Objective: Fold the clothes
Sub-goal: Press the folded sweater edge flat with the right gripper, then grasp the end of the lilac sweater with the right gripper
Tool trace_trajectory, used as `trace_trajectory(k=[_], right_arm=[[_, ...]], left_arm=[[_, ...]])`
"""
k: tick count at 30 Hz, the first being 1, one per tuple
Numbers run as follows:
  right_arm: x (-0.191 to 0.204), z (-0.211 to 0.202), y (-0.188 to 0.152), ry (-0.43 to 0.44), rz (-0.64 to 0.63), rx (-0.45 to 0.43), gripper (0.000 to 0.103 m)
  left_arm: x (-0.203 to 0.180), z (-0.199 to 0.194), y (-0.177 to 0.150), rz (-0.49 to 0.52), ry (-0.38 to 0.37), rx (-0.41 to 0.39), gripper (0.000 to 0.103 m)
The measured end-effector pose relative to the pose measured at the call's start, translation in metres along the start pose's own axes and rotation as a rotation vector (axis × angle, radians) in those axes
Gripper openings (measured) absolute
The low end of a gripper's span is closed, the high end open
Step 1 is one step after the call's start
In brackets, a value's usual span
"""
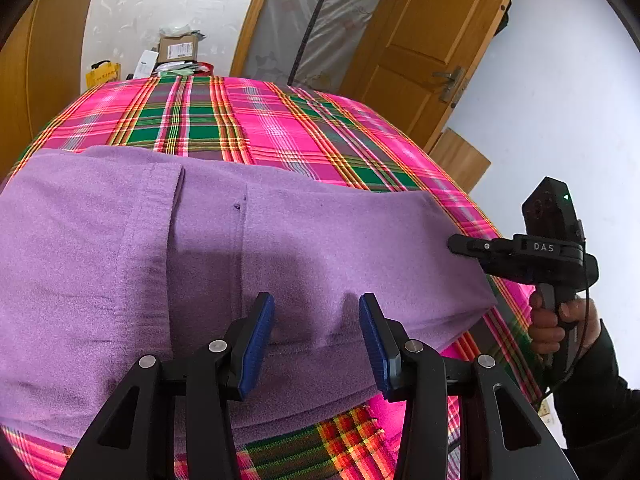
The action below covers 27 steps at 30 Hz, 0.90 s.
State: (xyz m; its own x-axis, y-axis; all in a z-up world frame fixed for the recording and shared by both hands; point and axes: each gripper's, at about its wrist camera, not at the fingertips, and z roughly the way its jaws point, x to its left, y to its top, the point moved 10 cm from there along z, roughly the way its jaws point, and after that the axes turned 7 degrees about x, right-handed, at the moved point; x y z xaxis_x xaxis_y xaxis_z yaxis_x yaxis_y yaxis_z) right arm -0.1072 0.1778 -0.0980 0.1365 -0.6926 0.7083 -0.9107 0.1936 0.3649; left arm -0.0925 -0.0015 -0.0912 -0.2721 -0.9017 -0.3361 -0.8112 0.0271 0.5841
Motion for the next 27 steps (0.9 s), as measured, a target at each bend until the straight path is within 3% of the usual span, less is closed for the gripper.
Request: trace_trajectory(k=[8,14,19,27], right_arm=[[-0.005,0.004,0.0,0.006,0.011,0.027,0.019],[0.002,-0.001,0.002,0.031,0.011,0.009,0.014],[0.024,-0.013,0.007,0.097,0.006,-0.018,0.014],[0.074,-0.024,0.024,0.162,-0.066,-0.038,0.014]], left_arm=[[0.0,0.001,0.001,0.0,0.001,0.0,0.046],[0.0,-0.007,0.002,-0.004,0.014,-0.016,0.046],[0.008,-0.03,0.01,-0.019,0.035,-0.077,0.046],[0.033,-0.042,0.017,-0.071,0.081,-0.107,0.046]])
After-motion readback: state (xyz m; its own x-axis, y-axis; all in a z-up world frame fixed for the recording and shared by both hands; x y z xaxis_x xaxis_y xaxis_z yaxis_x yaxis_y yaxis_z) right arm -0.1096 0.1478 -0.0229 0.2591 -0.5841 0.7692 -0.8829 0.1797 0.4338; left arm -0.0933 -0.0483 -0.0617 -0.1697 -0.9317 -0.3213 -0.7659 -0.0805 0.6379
